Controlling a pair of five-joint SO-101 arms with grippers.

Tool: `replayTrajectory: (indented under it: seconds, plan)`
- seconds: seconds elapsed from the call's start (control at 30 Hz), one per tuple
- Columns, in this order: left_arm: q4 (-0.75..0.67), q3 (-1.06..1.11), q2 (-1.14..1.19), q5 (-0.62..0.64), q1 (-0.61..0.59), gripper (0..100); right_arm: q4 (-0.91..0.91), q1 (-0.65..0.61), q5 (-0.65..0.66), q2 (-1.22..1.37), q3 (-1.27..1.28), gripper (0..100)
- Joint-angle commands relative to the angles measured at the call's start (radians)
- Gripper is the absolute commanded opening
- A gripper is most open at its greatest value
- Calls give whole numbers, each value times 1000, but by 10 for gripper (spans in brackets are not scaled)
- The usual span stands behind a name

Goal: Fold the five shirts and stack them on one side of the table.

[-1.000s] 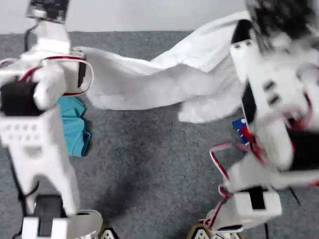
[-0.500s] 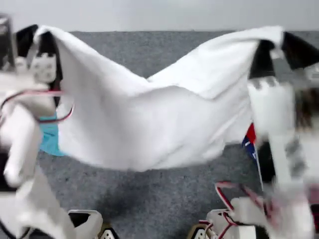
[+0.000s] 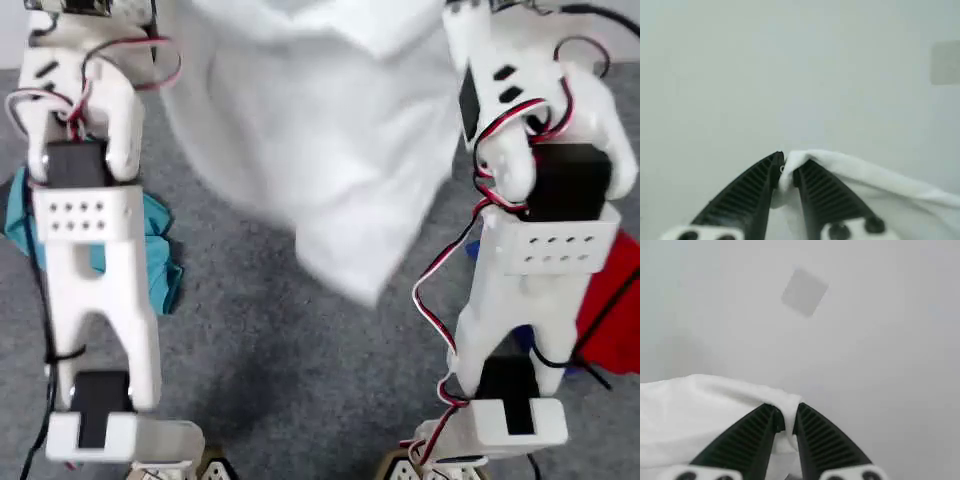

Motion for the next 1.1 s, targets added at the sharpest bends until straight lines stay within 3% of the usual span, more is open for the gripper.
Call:
replayTrajectory:
  seconds: [0.0,0.2,0.5,0.77,0.97,1.07]
  plan:
    - [-55,-114,74,-6,-28,13,-53,7,-9,10,-54,10]
    - [187,-116,150,-9,-21,13,208,59,-12,53,-69,10]
    - [784,-124,147,-12,-23,13,743,90,40,77,-64,10]
    - [1148,-117,-32,-155,-5,13,736,128,51,-251,256,10]
    - [1321,-116,-204,-227,0,13,736,120,51,-673,753,10]
    - [1324,-68,-296,-235,-5,13,734,127,51,-905,976,10]
